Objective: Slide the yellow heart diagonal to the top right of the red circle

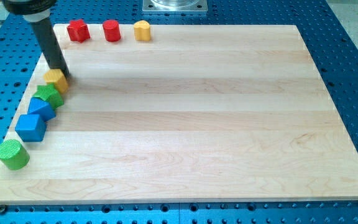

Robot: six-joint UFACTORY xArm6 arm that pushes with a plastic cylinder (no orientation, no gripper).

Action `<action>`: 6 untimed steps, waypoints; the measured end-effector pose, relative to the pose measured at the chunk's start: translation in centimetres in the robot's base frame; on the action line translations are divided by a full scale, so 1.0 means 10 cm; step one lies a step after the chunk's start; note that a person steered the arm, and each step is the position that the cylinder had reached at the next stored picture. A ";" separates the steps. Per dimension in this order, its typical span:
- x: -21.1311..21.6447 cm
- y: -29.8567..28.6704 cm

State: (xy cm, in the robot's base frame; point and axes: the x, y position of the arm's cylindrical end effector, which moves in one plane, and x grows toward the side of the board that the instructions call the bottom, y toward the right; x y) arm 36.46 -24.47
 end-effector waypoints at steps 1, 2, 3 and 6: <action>-0.08 -0.07; -0.28 0.23; -0.76 0.91; -1.31 1.87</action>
State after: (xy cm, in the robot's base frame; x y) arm 23.32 -5.74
